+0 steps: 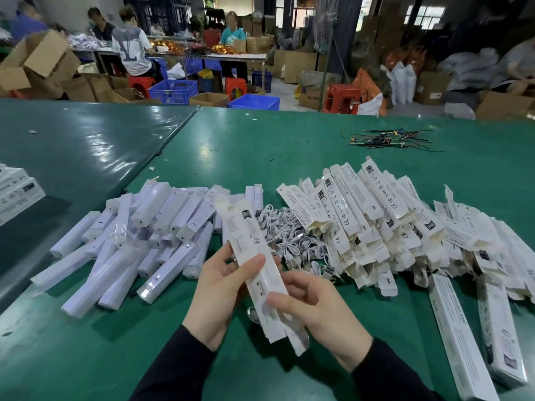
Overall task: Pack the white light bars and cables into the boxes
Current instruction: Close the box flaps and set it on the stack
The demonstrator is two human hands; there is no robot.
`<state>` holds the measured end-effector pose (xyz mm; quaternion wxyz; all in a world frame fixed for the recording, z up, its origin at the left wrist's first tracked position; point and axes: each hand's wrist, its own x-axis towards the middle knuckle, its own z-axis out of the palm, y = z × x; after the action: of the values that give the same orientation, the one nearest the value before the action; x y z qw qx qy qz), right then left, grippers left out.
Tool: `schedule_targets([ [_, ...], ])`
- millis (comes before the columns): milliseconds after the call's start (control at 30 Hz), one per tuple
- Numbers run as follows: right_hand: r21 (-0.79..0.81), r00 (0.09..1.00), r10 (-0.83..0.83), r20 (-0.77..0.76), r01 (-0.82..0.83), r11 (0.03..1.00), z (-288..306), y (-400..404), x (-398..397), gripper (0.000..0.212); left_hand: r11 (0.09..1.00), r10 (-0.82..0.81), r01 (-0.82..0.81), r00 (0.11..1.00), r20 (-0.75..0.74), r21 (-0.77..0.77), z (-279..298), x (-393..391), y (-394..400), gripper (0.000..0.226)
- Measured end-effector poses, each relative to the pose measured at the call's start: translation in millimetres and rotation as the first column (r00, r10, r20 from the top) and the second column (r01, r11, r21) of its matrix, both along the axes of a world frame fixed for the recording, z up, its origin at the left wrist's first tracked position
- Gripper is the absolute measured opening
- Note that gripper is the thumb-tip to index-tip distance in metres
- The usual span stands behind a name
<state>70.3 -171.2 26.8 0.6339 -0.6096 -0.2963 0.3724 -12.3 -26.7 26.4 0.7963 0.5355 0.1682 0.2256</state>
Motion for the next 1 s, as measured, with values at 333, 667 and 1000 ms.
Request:
schedule_targets([
  [333,0.025,0.980,0.156,-0.127,-0.154,0.988,5.0,1.5,-10.2,0.035,0.977,0.021,-0.003,0.996,0.081,-0.213,1.4,-0.1,3.5,0.054],
  [667,0.097,0.946,-0.180,0.271,0.159,0.982,0.9,-1.7,-5.6,0.018,0.997,-0.016,0.005,0.989,0.149,0.076,2.6,-2.3,-14.3,0.044],
  [1000,0.200,0.969,-0.210,0.128,0.182,0.963,9.6,-4.7,5.0,0.016,0.916,-0.401,0.400,0.914,0.051,0.044,3.0,-3.1,-29.5,0.031],
])
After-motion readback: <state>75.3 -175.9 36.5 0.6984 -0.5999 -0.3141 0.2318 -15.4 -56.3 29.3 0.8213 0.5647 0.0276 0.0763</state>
